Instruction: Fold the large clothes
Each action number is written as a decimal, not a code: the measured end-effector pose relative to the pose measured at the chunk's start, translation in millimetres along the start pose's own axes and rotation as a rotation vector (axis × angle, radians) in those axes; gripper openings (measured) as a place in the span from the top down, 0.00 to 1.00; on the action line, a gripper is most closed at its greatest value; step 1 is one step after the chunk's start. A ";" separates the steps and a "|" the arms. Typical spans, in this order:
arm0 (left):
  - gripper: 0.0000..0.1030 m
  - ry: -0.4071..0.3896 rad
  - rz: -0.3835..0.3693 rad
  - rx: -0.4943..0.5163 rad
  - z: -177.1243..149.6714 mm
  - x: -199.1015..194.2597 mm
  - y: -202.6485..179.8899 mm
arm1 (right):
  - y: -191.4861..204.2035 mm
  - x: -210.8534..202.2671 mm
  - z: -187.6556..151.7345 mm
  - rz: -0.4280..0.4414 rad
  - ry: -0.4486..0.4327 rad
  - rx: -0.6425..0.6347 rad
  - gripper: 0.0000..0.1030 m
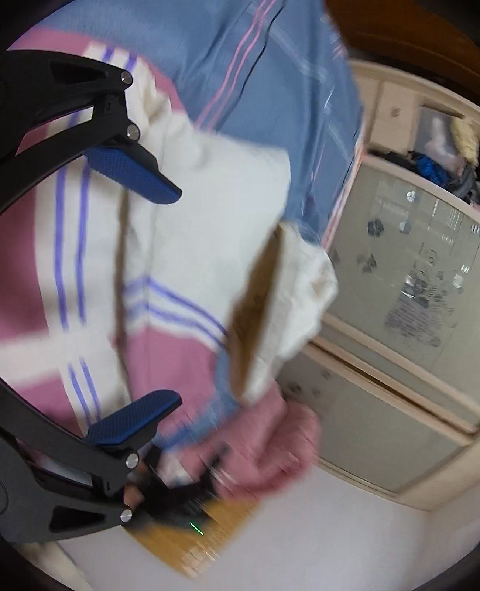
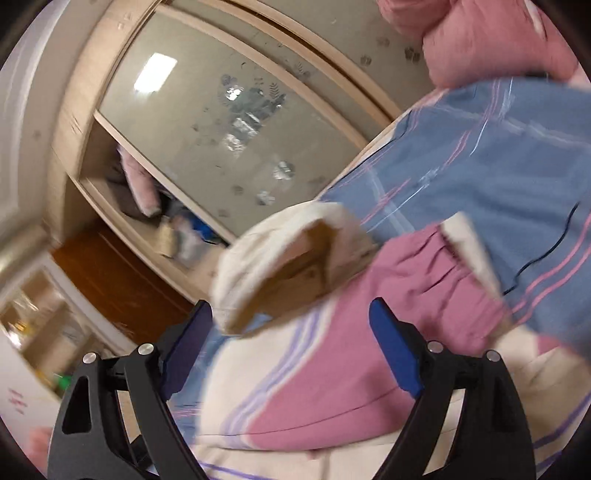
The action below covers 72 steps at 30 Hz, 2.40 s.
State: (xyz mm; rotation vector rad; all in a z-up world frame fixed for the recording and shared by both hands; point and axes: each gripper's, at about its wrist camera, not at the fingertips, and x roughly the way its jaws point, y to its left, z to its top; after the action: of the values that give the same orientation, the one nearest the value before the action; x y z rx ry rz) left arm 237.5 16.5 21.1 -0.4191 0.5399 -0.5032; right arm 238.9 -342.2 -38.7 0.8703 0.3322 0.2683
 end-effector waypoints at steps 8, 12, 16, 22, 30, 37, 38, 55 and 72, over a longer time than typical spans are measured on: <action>0.02 0.117 -0.266 -0.354 58.5 100.3 23.0 | -3.1 7.4 7.6 0.078 0.017 0.067 0.16; 0.03 0.175 -0.321 -0.590 64.0 167.8 52.5 | -17.0 8.4 11.3 0.085 0.037 0.139 0.16; 0.32 0.143 -0.298 -0.702 63.6 205.8 79.1 | -18.6 4.4 17.8 0.099 0.027 0.138 0.16; 0.74 -0.012 -0.273 -0.674 76.8 185.7 68.5 | -22.7 6.7 17.9 0.100 0.056 0.145 0.16; 0.80 0.013 -0.239 -0.269 81.6 118.5 -27.5 | -25.2 21.9 -0.7 0.178 0.158 0.233 0.16; 0.84 0.019 -0.194 -0.242 17.0 72.9 -10.1 | -38.3 29.7 -11.4 0.264 0.197 0.350 0.16; 0.83 0.023 -0.164 -0.217 14.4 72.2 -9.3 | -41.1 31.2 -12.6 0.266 0.192 0.369 0.16; 0.11 0.073 -0.169 -0.584 25.4 135.4 51.6 | -40.9 90.2 -9.3 0.218 0.186 0.349 0.16; 0.66 0.036 -0.251 -0.712 39.4 186.7 94.4 | -29.1 113.6 -6.6 0.274 0.121 0.349 0.90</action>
State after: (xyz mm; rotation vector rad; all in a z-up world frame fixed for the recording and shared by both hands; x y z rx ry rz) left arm 431.0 -1.5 -65.9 -1.1701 0.7003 -0.5504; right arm 343.0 -314.4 -85.2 1.2490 0.3783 0.5288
